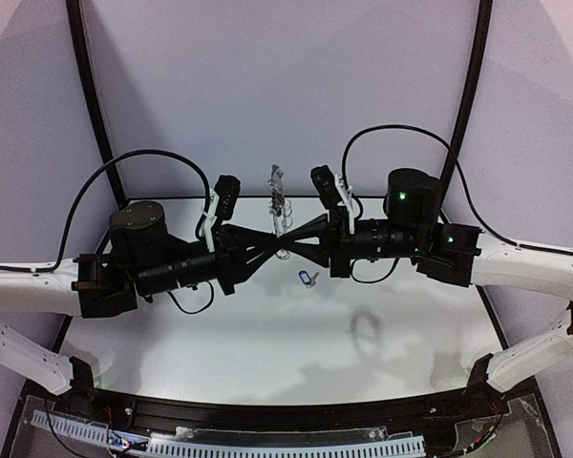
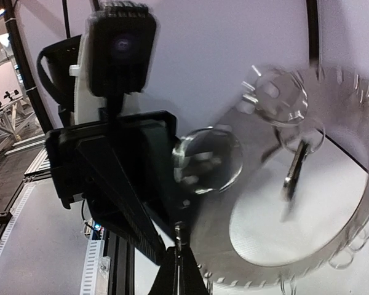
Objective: Put the keys on the keyring
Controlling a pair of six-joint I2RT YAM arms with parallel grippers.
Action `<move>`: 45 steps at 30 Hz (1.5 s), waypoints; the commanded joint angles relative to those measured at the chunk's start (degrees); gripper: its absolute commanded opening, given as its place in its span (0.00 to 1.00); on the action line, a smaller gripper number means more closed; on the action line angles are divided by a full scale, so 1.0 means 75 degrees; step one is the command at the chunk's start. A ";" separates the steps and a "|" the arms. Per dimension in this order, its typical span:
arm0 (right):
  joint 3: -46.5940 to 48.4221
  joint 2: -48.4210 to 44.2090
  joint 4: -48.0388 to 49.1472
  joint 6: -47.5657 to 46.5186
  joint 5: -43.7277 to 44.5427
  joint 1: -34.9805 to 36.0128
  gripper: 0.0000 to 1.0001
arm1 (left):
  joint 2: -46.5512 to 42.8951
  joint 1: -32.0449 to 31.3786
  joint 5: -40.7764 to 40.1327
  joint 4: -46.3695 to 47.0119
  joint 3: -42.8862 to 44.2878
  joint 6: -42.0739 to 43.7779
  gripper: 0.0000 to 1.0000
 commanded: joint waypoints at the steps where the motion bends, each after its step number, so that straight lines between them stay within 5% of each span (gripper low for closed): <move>1: 0.0090 0.0079 0.0278 -0.0162 -0.0101 0.0047 0.00 | -0.0036 -0.0009 0.0032 0.0162 0.0178 0.0107 0.05; 11: -0.0030 -0.0054 0.0334 -0.0025 0.0091 0.0044 0.00 | -0.0222 -0.0009 0.0037 -0.0192 0.0045 0.0260 0.01; 17: -0.0148 -0.0318 -0.0325 -0.0358 0.0644 0.0041 0.40 | -0.0614 -0.0009 -0.0540 -0.0659 -0.0068 0.0962 0.01; 20: -0.0365 -0.0691 -0.0660 -0.0808 0.1178 0.0015 0.52 | -0.0747 -0.0008 -0.0638 -0.1373 0.0137 0.1205 0.01; 28: -0.0925 -0.1714 -0.0985 -0.3257 0.1588 -0.0012 0.98 | -0.0670 -0.0006 -0.0101 -0.3087 0.0582 0.2096 0.01; 37: -0.0879 -0.1949 -0.1726 -0.4852 0.0180 -0.0017 0.98 | -0.0302 -0.0011 0.0367 -0.3825 0.0980 0.2439 0.01; 45: -0.0355 -0.0764 -0.1852 -0.4572 0.0254 -0.0017 0.95 | 0.0284 -0.0003 -0.0217 -0.5141 0.2191 -0.0584 0.01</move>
